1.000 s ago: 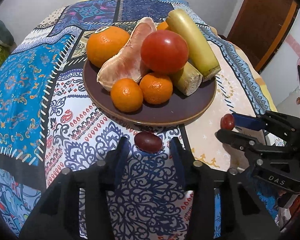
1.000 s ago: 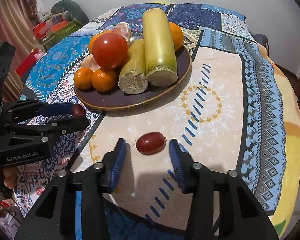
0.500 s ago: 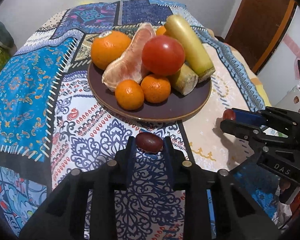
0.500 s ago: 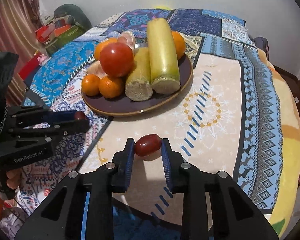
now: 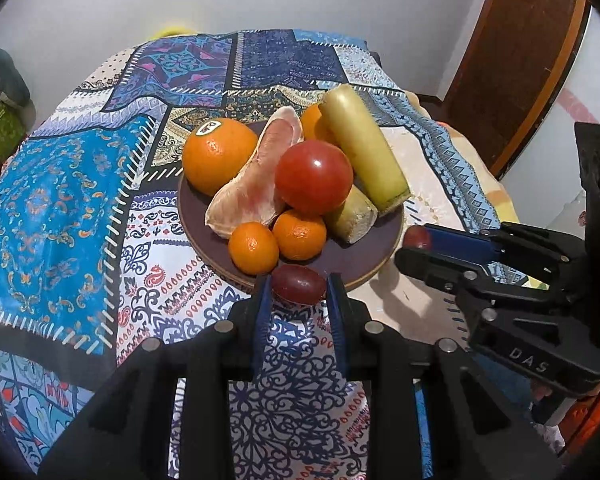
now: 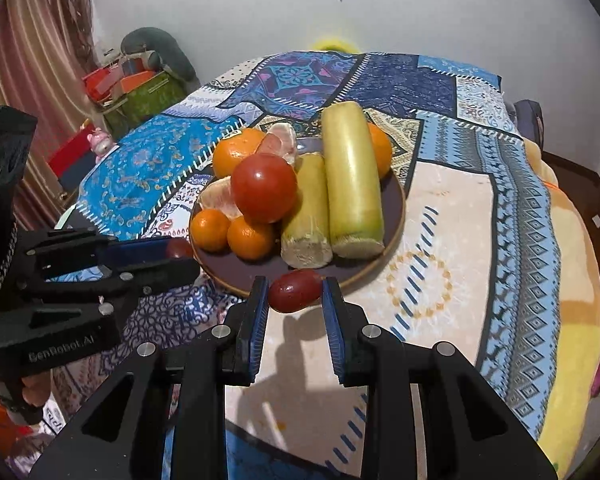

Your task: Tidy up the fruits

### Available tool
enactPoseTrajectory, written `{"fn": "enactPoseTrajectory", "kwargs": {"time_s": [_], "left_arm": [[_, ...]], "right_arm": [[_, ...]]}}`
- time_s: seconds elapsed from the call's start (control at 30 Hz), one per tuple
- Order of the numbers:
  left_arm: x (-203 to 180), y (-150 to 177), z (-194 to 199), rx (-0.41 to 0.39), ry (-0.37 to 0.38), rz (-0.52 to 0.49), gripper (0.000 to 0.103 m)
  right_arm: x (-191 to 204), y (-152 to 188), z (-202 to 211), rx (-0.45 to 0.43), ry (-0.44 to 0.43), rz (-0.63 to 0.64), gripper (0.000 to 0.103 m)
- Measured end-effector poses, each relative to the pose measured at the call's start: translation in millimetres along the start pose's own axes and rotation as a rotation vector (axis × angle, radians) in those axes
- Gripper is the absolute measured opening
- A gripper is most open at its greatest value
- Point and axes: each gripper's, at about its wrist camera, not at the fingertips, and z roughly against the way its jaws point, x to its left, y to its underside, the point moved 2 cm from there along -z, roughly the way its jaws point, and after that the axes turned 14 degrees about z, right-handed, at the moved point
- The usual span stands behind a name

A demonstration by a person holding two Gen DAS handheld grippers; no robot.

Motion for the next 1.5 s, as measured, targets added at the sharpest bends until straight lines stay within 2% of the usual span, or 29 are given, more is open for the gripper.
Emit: {"fn": "enactPoseTrajectory", "kwargs": {"time_s": [0.53, 0.67, 0.83, 1.07, 1.37, 1.47, 1.5], "left_arm": [[2, 0, -17, 0.023, 0.007, 0.018, 0.028], [3, 2, -9, 0.007, 0.003, 0.020, 0.028], [5, -3, 19, -0.050, -0.002, 0.025, 0.028], [-11, -5, 94, -0.214, 0.003, -0.002, 0.028], [-40, 7, 218, -0.469, 0.037, -0.040, 0.028], [-47, 16, 254, -0.555, 0.045, -0.051, 0.034], [-49, 20, 267, -0.587, 0.046, -0.055, 0.039]], "right_arm": [[-7, 1, -22, 0.031, -0.012, -0.016, 0.025], [-7, 0, -20, 0.036, -0.013, -0.019, 0.029], [-6, -4, -6, 0.011, 0.000, -0.022, 0.029], [6, -21, 60, -0.110, 0.062, 0.012, 0.029], [41, -34, 180, -0.358, 0.144, 0.048, 0.029], [55, -33, 214, -0.436, 0.166, 0.047, 0.029], [58, -32, 223, -0.457, 0.168, 0.047, 0.029]]}}
